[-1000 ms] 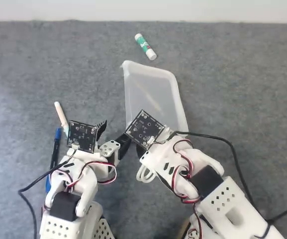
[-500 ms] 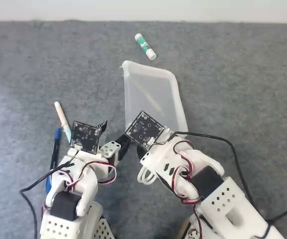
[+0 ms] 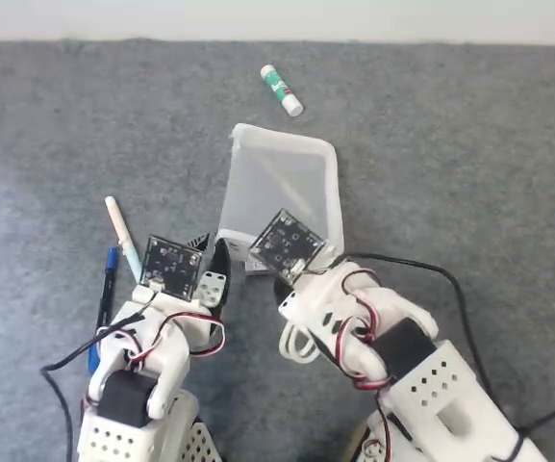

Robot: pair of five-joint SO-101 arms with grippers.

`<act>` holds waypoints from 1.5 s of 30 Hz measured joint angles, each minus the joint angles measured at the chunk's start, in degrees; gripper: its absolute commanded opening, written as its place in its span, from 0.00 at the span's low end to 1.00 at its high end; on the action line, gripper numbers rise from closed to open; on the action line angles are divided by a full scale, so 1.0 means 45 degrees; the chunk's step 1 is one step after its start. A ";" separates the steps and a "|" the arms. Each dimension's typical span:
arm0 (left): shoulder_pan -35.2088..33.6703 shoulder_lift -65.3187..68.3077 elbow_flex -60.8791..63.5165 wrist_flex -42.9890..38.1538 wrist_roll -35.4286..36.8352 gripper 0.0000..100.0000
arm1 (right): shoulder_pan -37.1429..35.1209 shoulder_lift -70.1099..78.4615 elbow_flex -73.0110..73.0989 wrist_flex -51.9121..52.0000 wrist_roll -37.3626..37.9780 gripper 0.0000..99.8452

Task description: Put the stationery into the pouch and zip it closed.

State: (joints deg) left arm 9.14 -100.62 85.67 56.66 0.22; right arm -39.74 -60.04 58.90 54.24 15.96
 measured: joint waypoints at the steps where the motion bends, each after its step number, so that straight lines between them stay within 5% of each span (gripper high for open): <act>1: 0.0000 0.0000 0.0000 0.0000 -0.0117 0.02 | 0.0156 0.0000 0.0000 0.0000 0.0020 0.01; 30: -0.3360 -0.0020 -0.0586 0.0469 0.0000 0.03 | 0.2520 0.0000 0.0000 0.0156 -0.0606 0.01; 38: -0.2481 -0.0059 -0.0899 0.1133 0.0078 0.20 | 0.2383 0.0000 0.0000 0.0156 -0.0606 0.01; 45: -0.1055 -0.0059 -0.1016 0.1817 0.0117 0.21 | 0.1661 0.0000 0.0000 0.0156 -0.0606 0.01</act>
State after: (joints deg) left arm 4.40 -100.88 81.10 64.84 0.75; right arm -32.26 -60.04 58.90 54.95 13.23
